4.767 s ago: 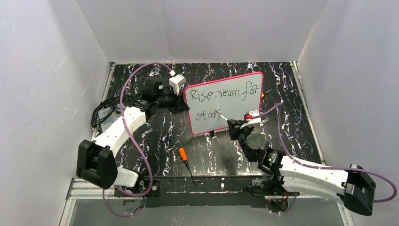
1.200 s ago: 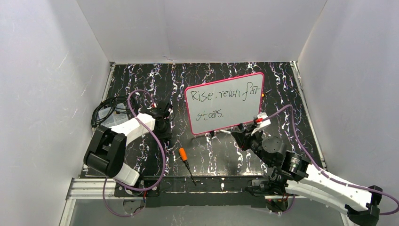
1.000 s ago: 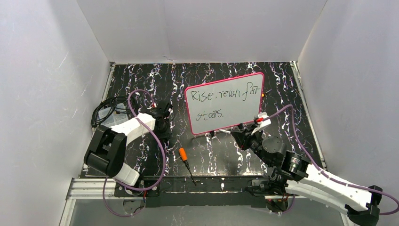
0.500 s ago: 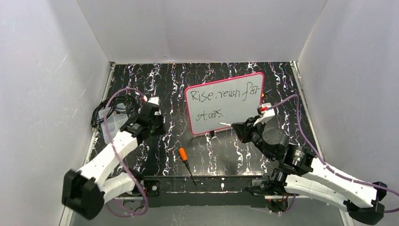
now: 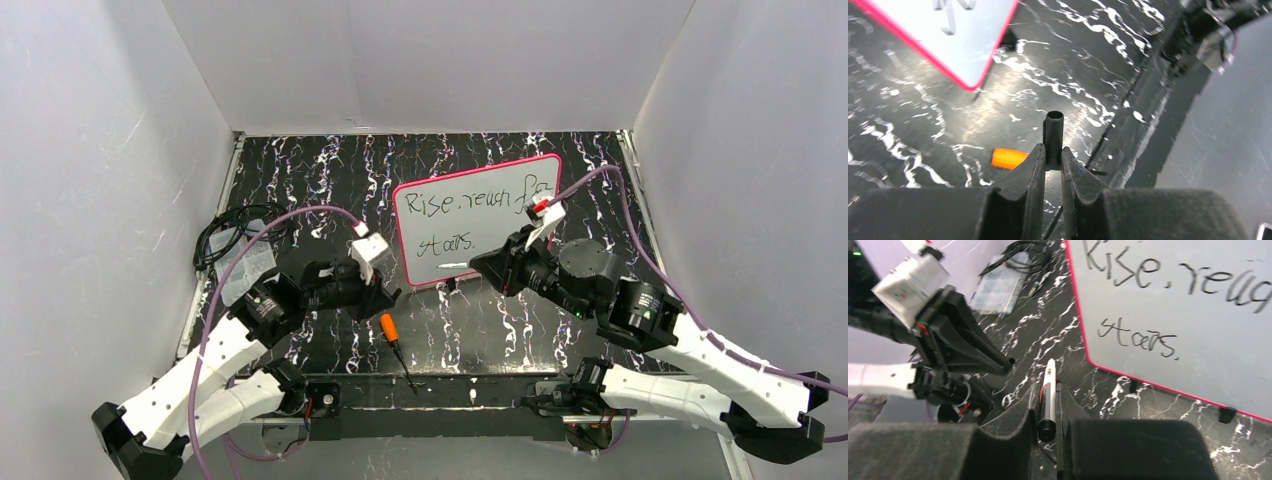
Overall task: Write a sentence on the whiteboard
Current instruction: Close the whiteboard marker.
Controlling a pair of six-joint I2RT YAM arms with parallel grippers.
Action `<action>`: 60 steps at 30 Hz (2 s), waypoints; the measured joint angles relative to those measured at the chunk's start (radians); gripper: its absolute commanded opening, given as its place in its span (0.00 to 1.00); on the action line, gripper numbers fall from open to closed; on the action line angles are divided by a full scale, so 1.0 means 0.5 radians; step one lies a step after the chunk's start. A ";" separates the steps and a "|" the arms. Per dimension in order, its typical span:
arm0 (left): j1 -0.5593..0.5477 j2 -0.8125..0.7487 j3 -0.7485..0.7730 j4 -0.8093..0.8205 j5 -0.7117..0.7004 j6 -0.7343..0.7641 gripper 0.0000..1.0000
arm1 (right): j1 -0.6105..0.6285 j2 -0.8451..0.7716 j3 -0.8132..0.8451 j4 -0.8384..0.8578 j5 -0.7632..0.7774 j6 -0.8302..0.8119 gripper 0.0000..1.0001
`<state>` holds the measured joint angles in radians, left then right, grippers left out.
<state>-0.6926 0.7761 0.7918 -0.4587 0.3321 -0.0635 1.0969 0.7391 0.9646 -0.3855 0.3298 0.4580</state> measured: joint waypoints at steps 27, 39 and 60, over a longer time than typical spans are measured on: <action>-0.358 -0.041 -0.098 0.124 0.519 0.061 0.00 | -0.005 0.266 0.266 -0.321 -0.784 0.229 0.01; -0.369 -0.061 -0.098 0.124 0.536 0.061 0.00 | -0.005 0.266 0.267 -0.383 -0.822 0.239 0.01; -0.384 -0.035 -0.098 0.124 0.556 0.061 0.00 | -0.005 0.261 0.281 -0.377 -0.916 0.241 0.01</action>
<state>-0.8845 0.7586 0.7429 -0.3965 0.6102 -0.0330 1.0943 0.8696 1.1049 -0.5739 -0.1280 0.5785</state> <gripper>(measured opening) 0.130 0.196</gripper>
